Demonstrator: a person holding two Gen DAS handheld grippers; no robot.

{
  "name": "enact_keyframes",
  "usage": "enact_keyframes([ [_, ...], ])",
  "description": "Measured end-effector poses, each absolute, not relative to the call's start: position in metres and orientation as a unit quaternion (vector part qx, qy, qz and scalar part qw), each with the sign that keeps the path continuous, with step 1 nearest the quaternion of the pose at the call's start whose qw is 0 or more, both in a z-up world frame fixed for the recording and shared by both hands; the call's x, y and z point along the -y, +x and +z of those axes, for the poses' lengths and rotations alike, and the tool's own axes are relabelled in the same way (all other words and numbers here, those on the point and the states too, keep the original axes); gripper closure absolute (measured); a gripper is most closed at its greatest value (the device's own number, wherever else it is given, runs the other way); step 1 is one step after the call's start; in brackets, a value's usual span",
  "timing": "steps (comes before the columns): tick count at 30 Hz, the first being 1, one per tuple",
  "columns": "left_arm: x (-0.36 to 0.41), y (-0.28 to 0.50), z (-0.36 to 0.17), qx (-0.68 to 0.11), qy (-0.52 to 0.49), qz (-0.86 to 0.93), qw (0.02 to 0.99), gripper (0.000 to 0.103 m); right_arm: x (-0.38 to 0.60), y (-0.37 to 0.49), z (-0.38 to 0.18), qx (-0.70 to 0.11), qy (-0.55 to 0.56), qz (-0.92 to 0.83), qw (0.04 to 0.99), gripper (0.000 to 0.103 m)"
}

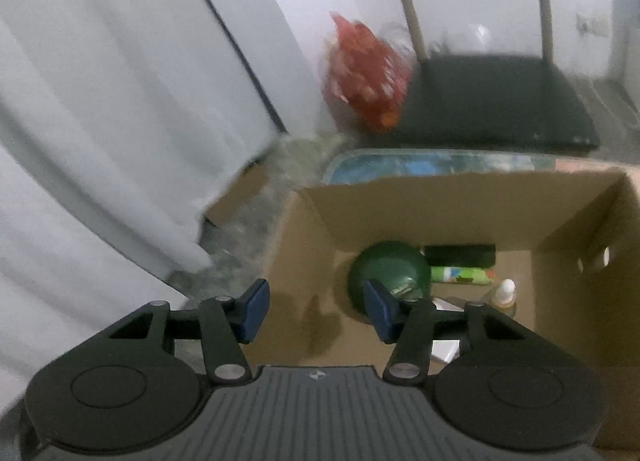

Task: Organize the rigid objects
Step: 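Move the right tool to the white-lidded jar and grasp its lid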

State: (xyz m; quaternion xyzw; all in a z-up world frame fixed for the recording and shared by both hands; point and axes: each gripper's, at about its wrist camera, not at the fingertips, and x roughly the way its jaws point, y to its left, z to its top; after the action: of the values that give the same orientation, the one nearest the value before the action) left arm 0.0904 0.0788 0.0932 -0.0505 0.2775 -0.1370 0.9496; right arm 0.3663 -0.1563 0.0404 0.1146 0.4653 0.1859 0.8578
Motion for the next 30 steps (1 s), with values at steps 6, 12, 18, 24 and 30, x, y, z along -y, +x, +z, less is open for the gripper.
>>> enact_keyframes([
  [6,-0.074,0.089,0.074,-0.284,-0.047,-0.17,0.942,0.013,0.142,0.418,-0.003,-0.527,0.109,0.121,0.834,0.044],
  [12,-0.073,0.091,0.061,-0.28,-0.035,-0.187,0.941,0.011,0.131,0.436,-0.022,-0.551,0.074,0.088,0.827,0.029],
  [18,-0.074,0.096,0.048,-0.293,-0.037,-0.184,0.937,0.011,0.126,0.43,-0.021,-0.553,0.101,0.124,0.817,0.031],
  [24,-0.074,0.088,0.044,-0.293,-0.027,-0.178,0.939,0.011,0.138,0.396,0.019,-0.498,0.07,0.127,0.855,0.031],
  [30,-0.068,0.08,0.044,-0.292,-0.015,-0.179,0.939,0.011,0.181,0.295,0.081,-0.414,0.086,0.18,0.888,0.03],
])
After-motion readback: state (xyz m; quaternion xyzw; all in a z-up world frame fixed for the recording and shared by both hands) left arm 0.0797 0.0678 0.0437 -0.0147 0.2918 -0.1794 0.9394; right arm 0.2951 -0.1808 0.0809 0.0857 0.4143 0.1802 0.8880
